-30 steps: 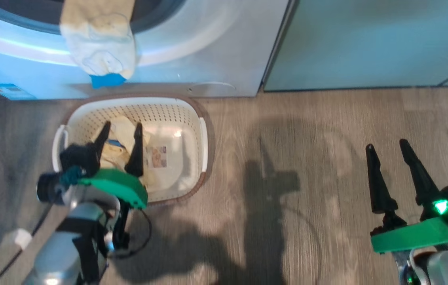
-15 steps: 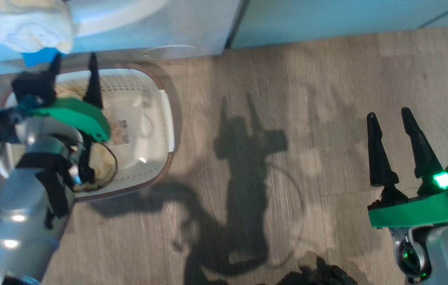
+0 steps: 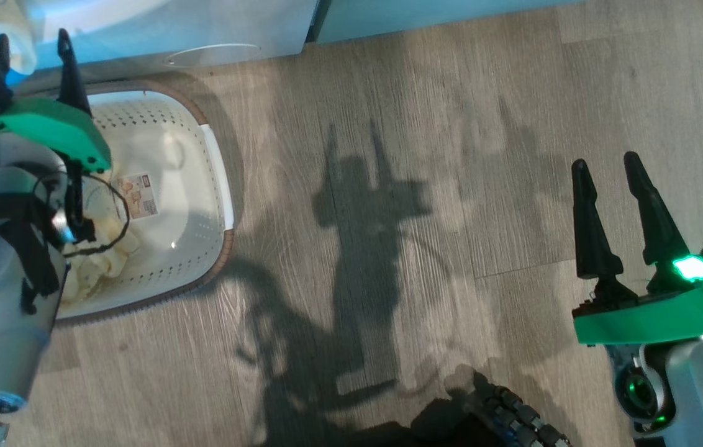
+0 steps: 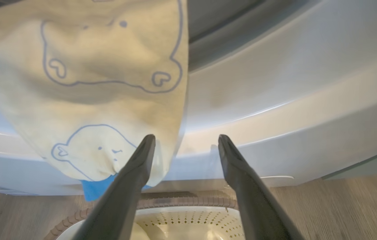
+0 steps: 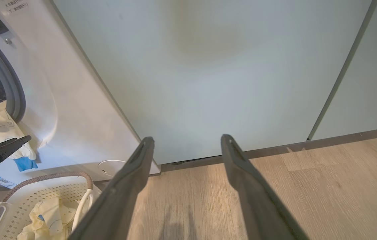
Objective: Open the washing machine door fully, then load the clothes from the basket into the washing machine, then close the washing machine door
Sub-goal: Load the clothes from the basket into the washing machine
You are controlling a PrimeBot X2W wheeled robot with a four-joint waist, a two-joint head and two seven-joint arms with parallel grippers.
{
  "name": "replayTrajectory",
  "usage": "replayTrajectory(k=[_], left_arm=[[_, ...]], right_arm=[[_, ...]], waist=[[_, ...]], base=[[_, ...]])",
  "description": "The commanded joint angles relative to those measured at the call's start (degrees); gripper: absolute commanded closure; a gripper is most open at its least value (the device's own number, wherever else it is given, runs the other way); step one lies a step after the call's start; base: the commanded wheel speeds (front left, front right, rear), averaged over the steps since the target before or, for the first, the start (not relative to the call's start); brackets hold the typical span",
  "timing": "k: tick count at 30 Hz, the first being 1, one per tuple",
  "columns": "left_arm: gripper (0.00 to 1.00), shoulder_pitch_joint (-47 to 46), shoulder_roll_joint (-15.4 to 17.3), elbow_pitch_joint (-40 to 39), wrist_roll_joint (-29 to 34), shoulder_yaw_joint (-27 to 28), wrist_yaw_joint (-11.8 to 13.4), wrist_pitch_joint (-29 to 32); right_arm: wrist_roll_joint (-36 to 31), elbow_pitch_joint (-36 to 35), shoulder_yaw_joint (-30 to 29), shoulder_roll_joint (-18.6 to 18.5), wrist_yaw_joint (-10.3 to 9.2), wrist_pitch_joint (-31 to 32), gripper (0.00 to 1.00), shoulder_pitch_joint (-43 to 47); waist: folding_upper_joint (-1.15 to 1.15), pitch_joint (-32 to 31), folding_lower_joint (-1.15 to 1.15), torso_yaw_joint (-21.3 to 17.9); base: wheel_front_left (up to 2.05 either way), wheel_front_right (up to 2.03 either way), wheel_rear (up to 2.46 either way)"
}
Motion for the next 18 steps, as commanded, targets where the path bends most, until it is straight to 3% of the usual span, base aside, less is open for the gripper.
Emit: replayTrajectory(k=[1,10,11,12,13,16,18], left_arm=[[0.00,-1.6,2.9,-0.7,-0.1,2.3,0.5,-0.2],[0.00,-3.5,3.9,1.8,-1.0,3.8,1.4,-1.0],[0.09,-3.6,3.9,2.1,-1.1,4.0,1.5,-1.1],[0.27,-3.6,3.9,2.3,-1.3,4.2,1.6,-1.2],[0.37,-3.6,4.0,2.5,-1.5,4.3,1.5,-1.3],[1.00,-3.8,4.0,3.1,-1.8,4.3,1.5,-1.5],[1.00,-3.8,4.0,3.4,-1.8,4.2,1.5,-1.6]], right_arm=[[0.5,-1.6,1.0,0.1,0.00,-0.4,0.00,0.1],[1.1,-1.4,1.3,0.1,0.00,-0.4,0.00,-0.2],[1.1,-1.4,1.2,0.1,0.00,-0.4,0.00,-0.2],[1.1,-1.4,1.2,0.1,0.00,-0.4,0.00,-0.1],[1.2,-1.4,1.2,0.1,0.00,-0.4,0.00,-0.1],[1.2,-1.3,1.2,0.1,0.00,-0.4,0.00,-0.1],[1.2,-1.2,1.2,0.1,0.00,-0.4,0.00,-0.1]], waist=[[0.00,0.2,0.00,-0.1],[0.00,0.4,0.00,-0.3],[0.00,0.4,0.00,-0.3],[0.00,0.4,0.00,-0.3],[0.00,0.4,0.00,-0.2],[0.00,0.2,0.00,-0.1],[0.00,0.1,0.00,0.0]], base=[[0.00,0.00,0.00],[0.00,0.00,0.00],[0.00,0.00,0.00],[0.00,0.00,0.00],[0.00,0.00,0.00],[0.00,0.00,0.00],[0.00,0.00,0.00]])
